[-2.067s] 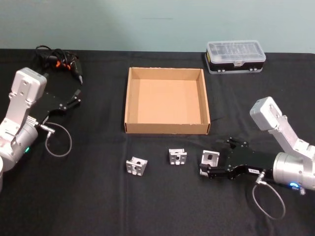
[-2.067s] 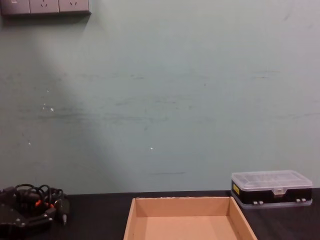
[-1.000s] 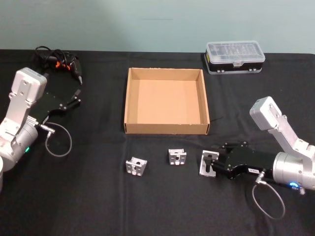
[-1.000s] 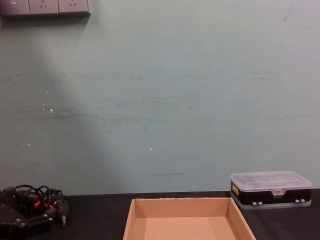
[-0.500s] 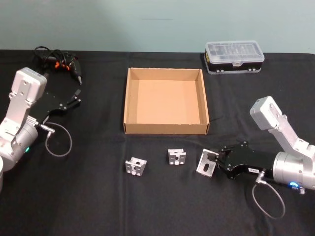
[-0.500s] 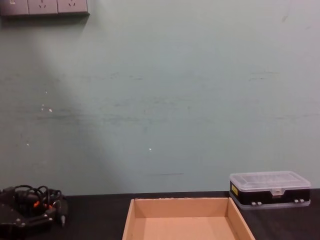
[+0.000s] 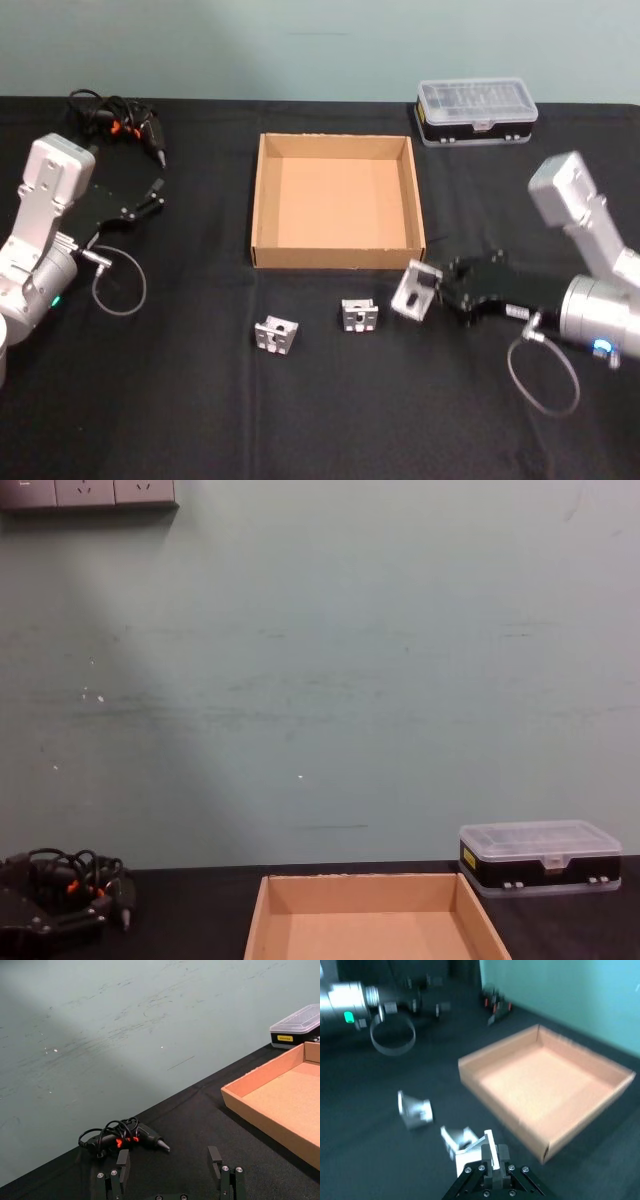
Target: Use one hand to pick up the angle iron from the table and place it into the box.
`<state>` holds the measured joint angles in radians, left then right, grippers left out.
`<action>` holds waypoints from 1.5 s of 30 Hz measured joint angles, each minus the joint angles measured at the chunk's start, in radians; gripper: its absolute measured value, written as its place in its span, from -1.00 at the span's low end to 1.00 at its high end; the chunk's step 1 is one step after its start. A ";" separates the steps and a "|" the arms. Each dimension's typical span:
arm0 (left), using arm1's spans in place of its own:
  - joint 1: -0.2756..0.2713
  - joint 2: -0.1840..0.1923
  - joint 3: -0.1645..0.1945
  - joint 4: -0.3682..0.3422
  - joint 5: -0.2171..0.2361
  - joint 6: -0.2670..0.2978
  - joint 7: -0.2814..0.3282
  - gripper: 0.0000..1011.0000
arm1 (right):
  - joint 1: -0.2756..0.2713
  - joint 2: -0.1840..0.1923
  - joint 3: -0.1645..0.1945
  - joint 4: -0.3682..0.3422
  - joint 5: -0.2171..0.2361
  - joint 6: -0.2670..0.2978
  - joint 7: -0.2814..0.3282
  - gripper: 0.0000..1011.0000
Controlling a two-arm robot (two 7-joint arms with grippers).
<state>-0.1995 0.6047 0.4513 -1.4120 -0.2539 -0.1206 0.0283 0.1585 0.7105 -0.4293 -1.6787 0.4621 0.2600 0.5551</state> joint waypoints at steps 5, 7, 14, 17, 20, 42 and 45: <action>0.000 0.000 0.000 0.000 0.000 0.000 0.000 1.00 | 0.044 -0.022 0.030 -0.041 0.051 0.028 -0.025 -0.83; 0.000 0.000 0.000 0.000 0.000 0.000 0.000 1.00 | 0.068 -0.032 0.032 -0.045 0.060 0.044 -0.035 -0.83; 0.000 0.000 0.000 0.000 0.000 0.000 0.000 1.00 | 0.252 -0.112 -0.037 0.025 0.007 0.127 -0.095 -0.83; 0.000 0.000 0.000 0.000 0.000 0.000 0.000 1.00 | 0.328 -0.159 -0.071 0.088 -0.027 0.162 -0.112 -0.83; 0.000 0.000 0.000 0.000 0.000 0.000 0.000 1.00 | 0.392 -0.211 -0.099 0.162 -0.056 0.196 -0.129 -0.83; 0.000 0.000 0.000 0.000 0.000 0.000 0.000 1.00 | 0.597 -0.468 -0.214 0.620 -0.205 0.231 -0.161 -0.83; 0.000 0.000 0.000 0.000 0.000 0.000 0.000 1.00 | 0.605 -0.486 -0.221 0.656 -0.219 0.223 -0.160 -0.83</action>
<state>-0.1995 0.6047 0.4514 -1.4119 -0.2539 -0.1205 0.0283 0.7632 0.2247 -0.6500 -1.0226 0.2431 0.4829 0.3948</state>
